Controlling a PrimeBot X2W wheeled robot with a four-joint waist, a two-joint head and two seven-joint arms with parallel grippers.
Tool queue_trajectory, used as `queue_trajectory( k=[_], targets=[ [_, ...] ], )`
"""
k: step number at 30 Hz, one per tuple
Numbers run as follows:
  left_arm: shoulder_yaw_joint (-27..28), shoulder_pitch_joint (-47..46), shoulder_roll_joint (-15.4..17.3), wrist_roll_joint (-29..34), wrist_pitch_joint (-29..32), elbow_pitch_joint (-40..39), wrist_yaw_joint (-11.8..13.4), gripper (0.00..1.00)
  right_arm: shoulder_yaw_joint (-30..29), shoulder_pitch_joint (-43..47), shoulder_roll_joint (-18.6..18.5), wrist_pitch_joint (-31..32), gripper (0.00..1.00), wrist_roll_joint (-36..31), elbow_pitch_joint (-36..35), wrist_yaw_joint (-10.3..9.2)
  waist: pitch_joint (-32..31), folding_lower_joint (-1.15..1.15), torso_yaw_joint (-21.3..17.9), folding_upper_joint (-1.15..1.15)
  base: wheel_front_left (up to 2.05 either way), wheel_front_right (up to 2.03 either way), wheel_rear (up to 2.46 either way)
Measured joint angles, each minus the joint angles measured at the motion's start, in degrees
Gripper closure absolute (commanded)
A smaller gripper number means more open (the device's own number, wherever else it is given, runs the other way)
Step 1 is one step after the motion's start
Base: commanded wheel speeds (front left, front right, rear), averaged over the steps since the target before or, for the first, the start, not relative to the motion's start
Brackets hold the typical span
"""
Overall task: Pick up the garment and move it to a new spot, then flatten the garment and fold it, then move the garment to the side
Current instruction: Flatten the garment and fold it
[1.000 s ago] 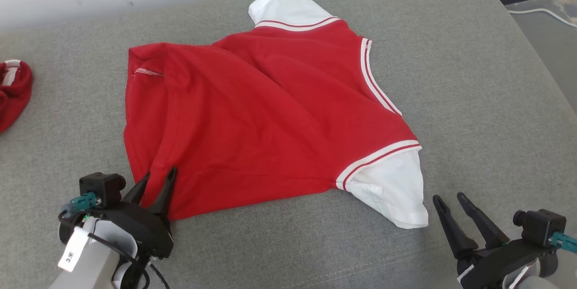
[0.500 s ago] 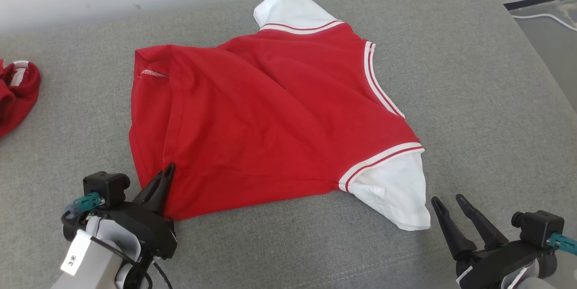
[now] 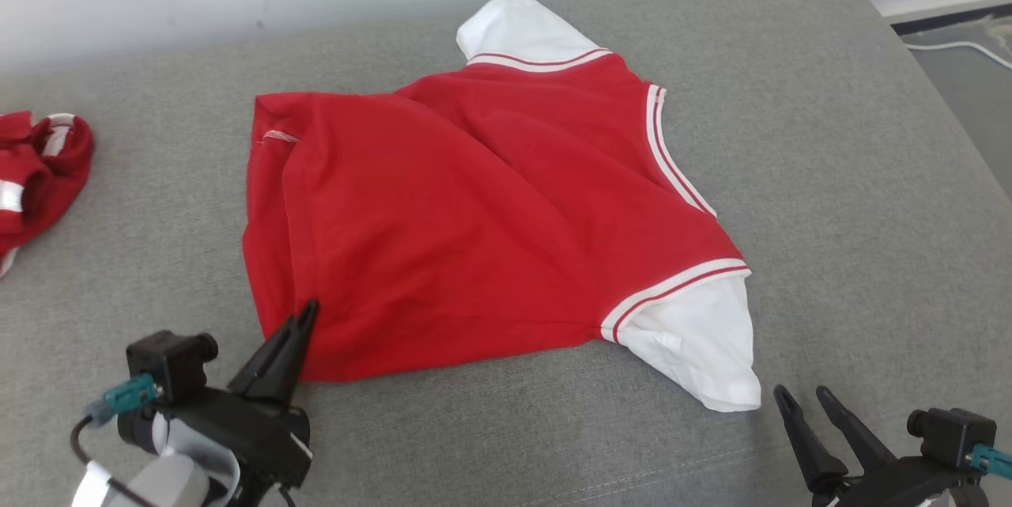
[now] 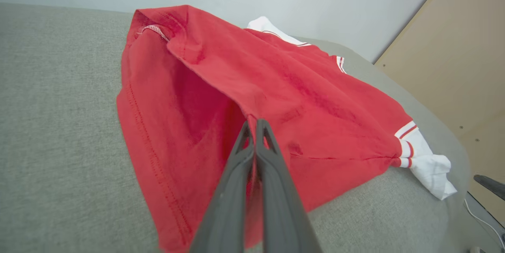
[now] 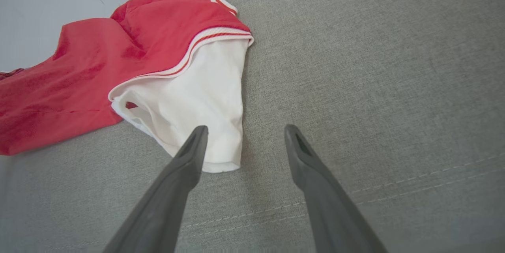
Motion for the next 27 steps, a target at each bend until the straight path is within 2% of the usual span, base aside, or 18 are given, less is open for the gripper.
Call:
queue_trajectory(
  k=[10, 14, 27],
  targets=[
    [-2.31, 5.47, 4.11, -3.23, -0.25, -9.06, 0.0, 1.0, -0.46, 0.13, 1.46, 0.0, 0.0, 3.89, 0.56, 0.0, -0.79, 0.0, 1.94, 0.0, 0.0, 0.0, 0.0],
    [-2.42, 6.25, 5.36, -3.72, -0.27, -11.43, 0.0, 1.0, -1.81, 0.1, 2.36, 0.0, 0.0, 7.33, 1.02, 0.0, -0.53, 0.0, 2.72, 0.0, 0.0, 0.0, 0.0],
    [-4.38, 7.48, 8.16, -3.49, -0.31, -12.77, 0.0, 1.0, -1.76, -0.75, 4.66, 2.24, 0.0, 16.23, 2.47, 0.0, 0.9, 0.0, 4.69, 0.0, 0.0, 0.0, 0.0]
  ],
)
